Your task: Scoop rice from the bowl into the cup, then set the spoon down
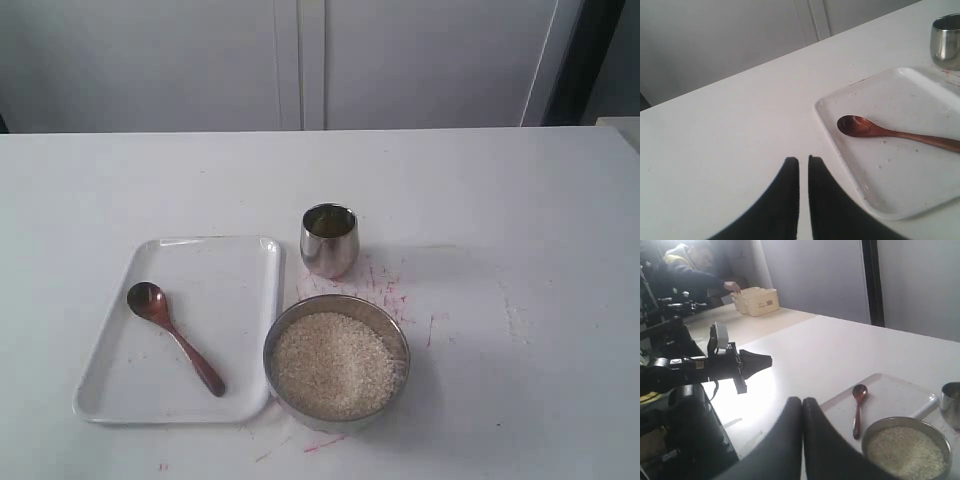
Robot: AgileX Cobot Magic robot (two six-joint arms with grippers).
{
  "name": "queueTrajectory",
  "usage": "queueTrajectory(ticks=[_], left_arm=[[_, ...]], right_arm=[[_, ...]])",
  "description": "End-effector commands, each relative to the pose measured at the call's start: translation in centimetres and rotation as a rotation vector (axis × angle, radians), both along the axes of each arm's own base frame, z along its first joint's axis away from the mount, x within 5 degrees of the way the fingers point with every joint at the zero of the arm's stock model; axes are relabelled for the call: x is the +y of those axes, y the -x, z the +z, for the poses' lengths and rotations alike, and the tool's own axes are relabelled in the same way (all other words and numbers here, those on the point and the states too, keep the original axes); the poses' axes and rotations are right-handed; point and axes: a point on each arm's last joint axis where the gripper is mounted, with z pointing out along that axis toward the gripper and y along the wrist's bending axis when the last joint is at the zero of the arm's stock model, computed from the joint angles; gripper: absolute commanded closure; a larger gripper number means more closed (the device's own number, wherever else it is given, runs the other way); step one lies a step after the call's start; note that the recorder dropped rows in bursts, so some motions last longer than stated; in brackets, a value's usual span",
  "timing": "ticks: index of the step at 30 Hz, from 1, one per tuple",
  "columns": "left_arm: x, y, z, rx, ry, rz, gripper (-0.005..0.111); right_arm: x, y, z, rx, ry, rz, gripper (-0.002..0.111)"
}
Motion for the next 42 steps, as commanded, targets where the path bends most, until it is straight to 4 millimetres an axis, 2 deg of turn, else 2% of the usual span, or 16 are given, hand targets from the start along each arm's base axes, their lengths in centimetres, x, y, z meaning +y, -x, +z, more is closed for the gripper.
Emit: queueTrajectory(ticks=[1, 7, 20, 26, 29, 37, 42], left_arm=[[0.0, 0.0, 0.1, -0.008, 0.004, -0.003, 0.092], [0.0, 0.0, 0.1, -0.008, 0.004, -0.003, 0.092], [0.0, 0.0, 0.1, -0.008, 0.004, -0.003, 0.092], [0.0, 0.0, 0.1, -0.008, 0.004, -0.003, 0.092], [0.0, 0.0, 0.1, -0.008, 0.004, -0.003, 0.092], [0.0, 0.0, 0.1, -0.008, 0.004, -0.003, 0.092], [0.0, 0.0, 0.1, -0.008, 0.004, -0.003, 0.092]], right_arm=[[0.9, -0.8, -0.8, -0.021, -0.120, -0.002, 0.108], [1.6, -2.0, -2.4, -0.041, -0.180, -0.034, 0.108], [2.9, -4.1, -8.1, -0.043, -0.186, -0.100, 0.108], [3.2, -4.6, -10.6, -0.086, -0.109, -0.122, 0.108], [3.3, -4.6, -10.7, -0.101, -0.093, -0.123, 0.108], [3.4, -4.5, -11.5, -0.181, 0.082, -0.103, 0.108], [3.4, -4.5, -11.6, -0.197, 0.116, -0.097, 0.108]])
